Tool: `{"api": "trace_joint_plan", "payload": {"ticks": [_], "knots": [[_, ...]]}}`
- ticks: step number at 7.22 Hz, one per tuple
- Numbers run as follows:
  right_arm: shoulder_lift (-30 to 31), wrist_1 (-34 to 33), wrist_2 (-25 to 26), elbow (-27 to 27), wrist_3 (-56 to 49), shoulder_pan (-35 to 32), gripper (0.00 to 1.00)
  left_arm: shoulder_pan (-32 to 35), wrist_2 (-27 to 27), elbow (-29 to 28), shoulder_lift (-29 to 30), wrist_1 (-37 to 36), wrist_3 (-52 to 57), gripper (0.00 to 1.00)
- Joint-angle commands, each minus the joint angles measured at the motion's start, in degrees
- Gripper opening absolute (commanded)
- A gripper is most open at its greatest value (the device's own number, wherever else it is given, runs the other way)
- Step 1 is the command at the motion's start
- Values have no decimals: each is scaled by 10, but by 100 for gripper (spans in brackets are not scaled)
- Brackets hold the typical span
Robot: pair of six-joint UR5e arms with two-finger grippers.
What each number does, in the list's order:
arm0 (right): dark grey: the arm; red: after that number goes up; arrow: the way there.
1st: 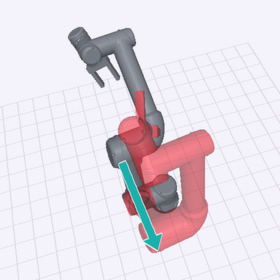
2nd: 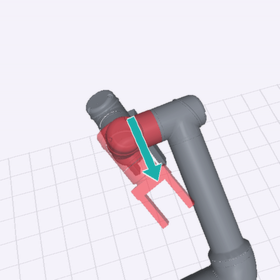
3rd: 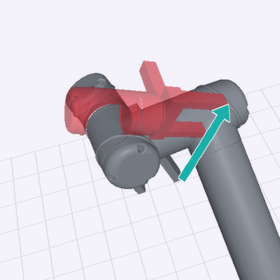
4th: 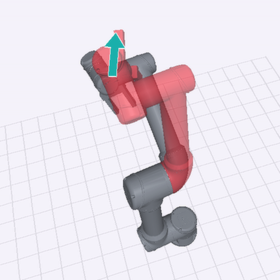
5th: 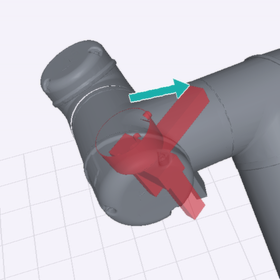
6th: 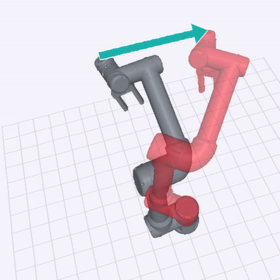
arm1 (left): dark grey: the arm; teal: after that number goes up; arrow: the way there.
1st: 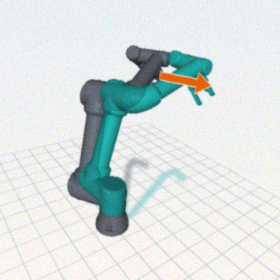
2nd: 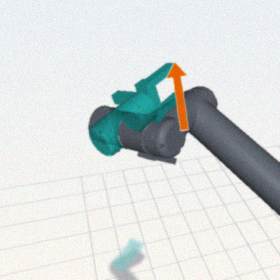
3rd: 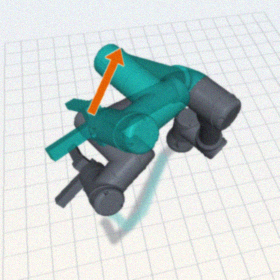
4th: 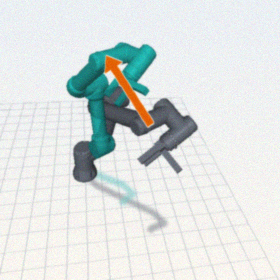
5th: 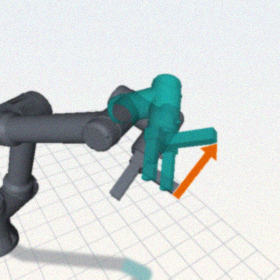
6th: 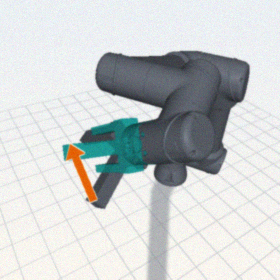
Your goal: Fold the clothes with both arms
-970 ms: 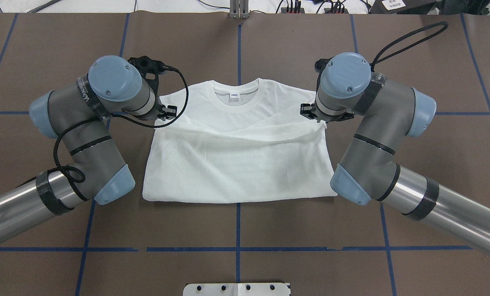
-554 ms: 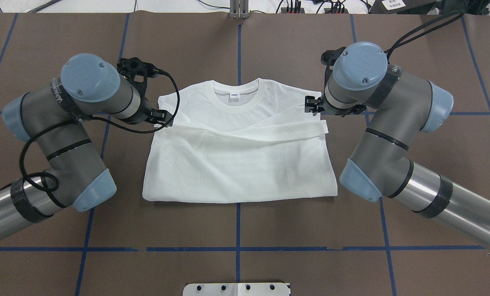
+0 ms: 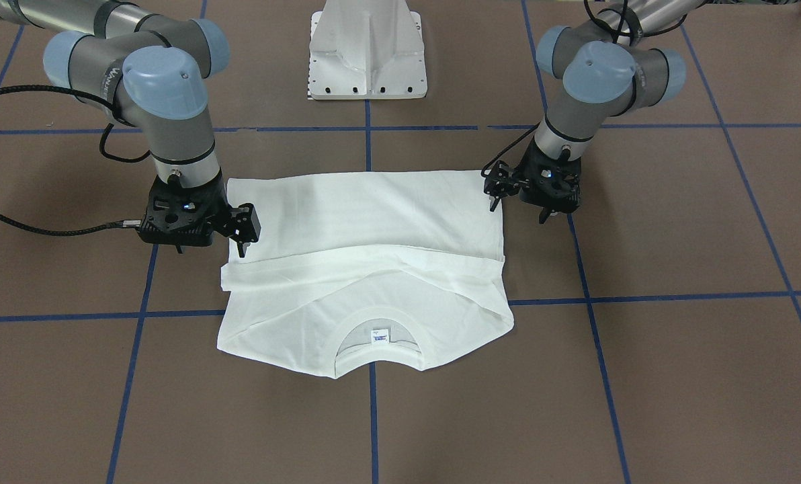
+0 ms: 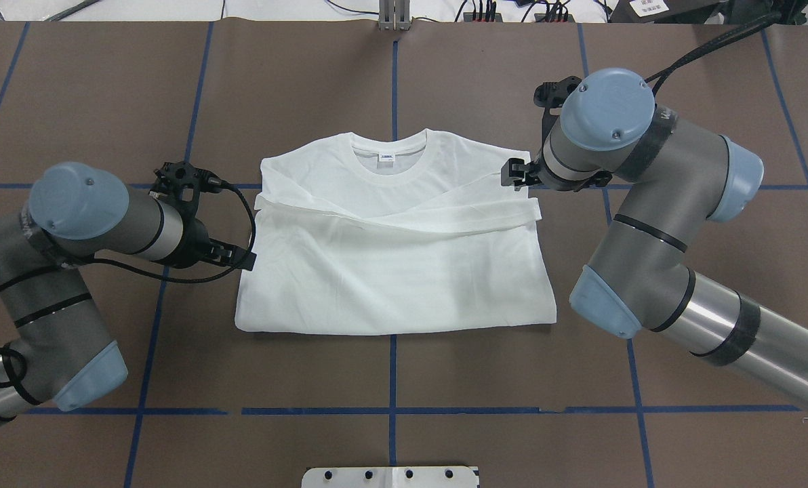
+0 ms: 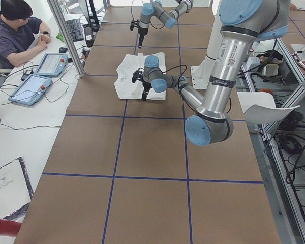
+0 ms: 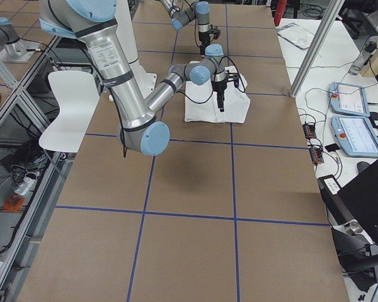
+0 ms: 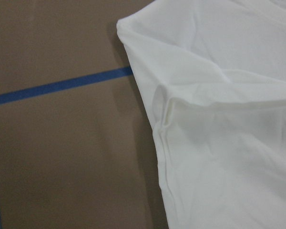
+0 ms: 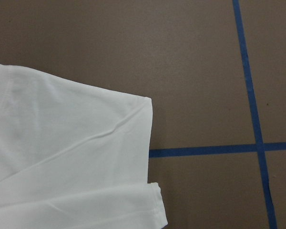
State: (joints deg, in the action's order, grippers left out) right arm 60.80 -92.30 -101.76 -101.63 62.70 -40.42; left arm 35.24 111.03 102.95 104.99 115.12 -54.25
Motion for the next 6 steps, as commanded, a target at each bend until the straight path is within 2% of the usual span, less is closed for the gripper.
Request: {"api": "trace_joint_plan", "payload": {"ticks": [1, 2, 3, 5, 6], "knots": [[0, 0, 1, -1, 1, 1, 100, -38, 1, 3, -8, 20, -56, 100], [1, 0, 1, -1, 1, 1, 100, -55, -2, 3, -7, 20, -67, 97], [0, 0, 1, -2, 6, 2, 100, -62, -4, 3, -7, 20, -90, 84], [0, 0, 1, -3, 9, 5, 100, -76, 1, 8, -2, 19, -100, 11], [0, 0, 1, -3, 9, 5, 100, -77, 1, 13, -2, 19, -100, 0]]}}
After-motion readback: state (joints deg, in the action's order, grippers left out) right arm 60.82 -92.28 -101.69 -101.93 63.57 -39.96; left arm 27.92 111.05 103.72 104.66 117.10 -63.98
